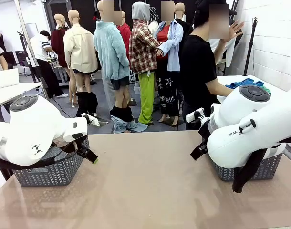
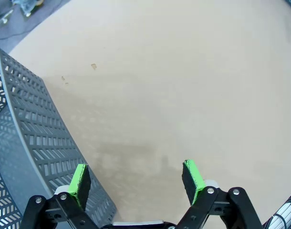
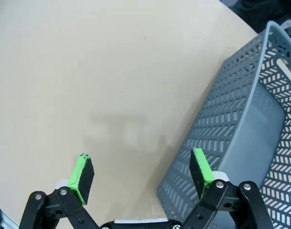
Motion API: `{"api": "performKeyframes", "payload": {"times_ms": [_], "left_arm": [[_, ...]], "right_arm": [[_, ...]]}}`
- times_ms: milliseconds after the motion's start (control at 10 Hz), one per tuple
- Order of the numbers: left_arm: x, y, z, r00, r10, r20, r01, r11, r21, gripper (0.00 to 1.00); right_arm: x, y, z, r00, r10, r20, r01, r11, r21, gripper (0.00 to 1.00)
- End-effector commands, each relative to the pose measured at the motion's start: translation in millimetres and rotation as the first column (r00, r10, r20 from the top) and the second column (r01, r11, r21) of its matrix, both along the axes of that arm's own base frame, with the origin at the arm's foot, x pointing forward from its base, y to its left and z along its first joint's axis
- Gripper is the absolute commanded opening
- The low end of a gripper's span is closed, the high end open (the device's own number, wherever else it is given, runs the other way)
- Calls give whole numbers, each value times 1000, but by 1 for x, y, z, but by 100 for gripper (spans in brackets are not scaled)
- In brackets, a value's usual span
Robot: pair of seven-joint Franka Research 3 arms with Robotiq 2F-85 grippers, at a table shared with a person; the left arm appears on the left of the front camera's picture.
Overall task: Sort the tops and bottoms.
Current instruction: Lift clothes from the center of the table with your left hand.
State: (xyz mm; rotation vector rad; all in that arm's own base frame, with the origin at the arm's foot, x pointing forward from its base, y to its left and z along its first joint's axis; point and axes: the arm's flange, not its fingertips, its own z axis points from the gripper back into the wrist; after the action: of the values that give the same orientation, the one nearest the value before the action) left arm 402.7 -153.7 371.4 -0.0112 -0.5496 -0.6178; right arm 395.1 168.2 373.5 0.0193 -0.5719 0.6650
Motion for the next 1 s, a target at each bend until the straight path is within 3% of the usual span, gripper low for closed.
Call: {"api": "performKeyframes", "payload": {"times_ms": [0,800,900], "left_arm": [[1,2,0,1000,5,-1,-5,1000,-3,100],[0,0,0,1000,0,0,0,1000,0,100],[2,-5,16,997,13,75,-14,1000,12,100]], "right_arm": [[0,0,0,1000,-1,-1,1,1000,2,100],[0,0,0,1000,0,0,0,1000,0,100],[-1,3,10,999,18,30,-18,1000,5,100]]}}
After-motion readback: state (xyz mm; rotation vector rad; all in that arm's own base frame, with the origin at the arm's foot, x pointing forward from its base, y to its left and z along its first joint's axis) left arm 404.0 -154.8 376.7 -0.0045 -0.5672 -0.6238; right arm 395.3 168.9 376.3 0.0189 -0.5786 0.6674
